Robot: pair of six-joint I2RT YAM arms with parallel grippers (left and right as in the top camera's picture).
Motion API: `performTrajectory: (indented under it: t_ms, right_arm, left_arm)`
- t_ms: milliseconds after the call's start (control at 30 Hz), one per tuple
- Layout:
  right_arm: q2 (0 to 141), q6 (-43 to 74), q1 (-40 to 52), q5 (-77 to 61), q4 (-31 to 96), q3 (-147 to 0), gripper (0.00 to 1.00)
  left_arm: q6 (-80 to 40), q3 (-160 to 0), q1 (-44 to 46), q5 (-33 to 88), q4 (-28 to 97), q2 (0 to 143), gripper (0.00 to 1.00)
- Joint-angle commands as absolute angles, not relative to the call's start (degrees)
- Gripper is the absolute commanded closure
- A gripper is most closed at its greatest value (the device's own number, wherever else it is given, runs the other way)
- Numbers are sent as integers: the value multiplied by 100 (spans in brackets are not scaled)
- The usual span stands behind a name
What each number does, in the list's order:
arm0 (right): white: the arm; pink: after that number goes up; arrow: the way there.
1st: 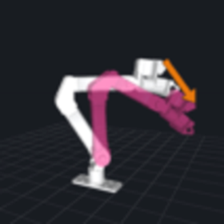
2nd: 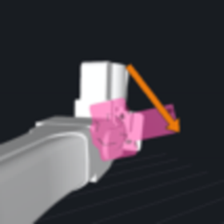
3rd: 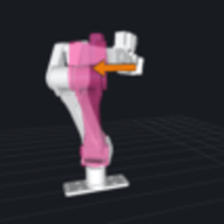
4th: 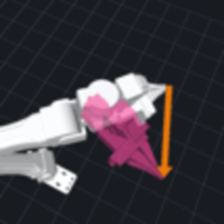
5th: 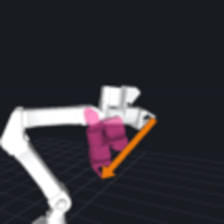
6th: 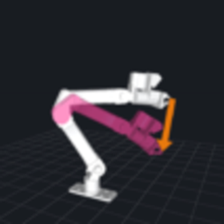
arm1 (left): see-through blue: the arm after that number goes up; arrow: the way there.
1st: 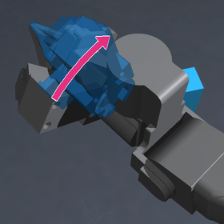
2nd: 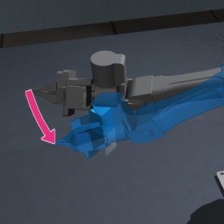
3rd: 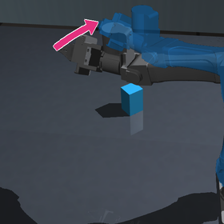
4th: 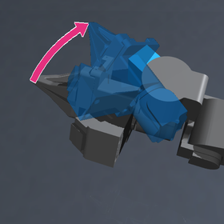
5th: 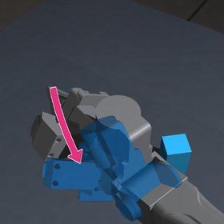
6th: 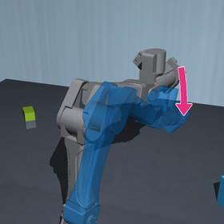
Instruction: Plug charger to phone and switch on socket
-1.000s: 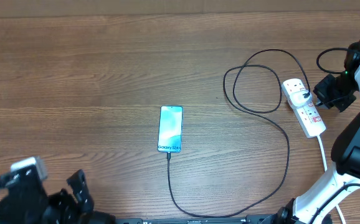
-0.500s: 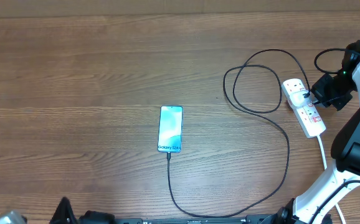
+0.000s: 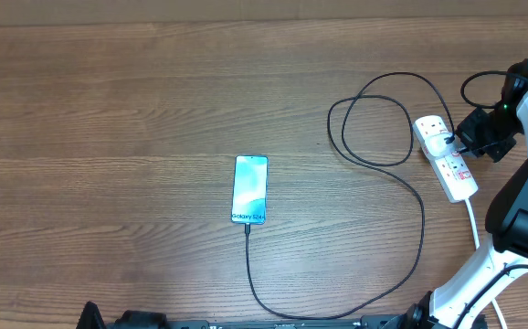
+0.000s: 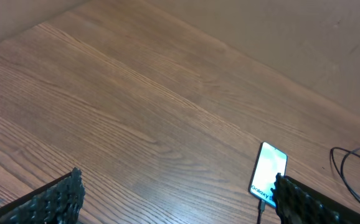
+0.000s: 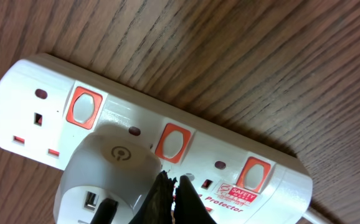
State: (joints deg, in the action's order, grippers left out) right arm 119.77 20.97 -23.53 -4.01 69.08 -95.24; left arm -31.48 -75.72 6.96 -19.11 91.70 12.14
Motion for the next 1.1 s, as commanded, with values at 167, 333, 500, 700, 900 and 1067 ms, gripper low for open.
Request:
performTrajectory:
  t_ms: [167,333,500,700,900,1067]
  right_arm:
    - [12296,2117,-2327,-482,6862,-9671,96]
    - [12352,2121,-2320,-484,6803,-9671,96]
    - [12352,2211,-2320,-484,6751,-9671,96]
    - [12359,2272,-2261,-537,6549,-9327,96]
    - [12359,2401,-2180,-550,6198,-8790,96]
    - [12355,2403,-2182,-303,6292,-8829,96]
  left_arm:
    - [-3245,-7540,644,-1986,9144,1160,0]
    - [-3245,-7537,644,-1986,9144,1160,0]
    - [-3242,-7535,644,-1986,9144,1160,0]
    - [-3245,-7535,644,-1986,9144,1160,0]
    - [-3245,-7535,644,-1986,9144,1160,0]
    - [-3242,-7535,644,-1981,9144,1160,0]
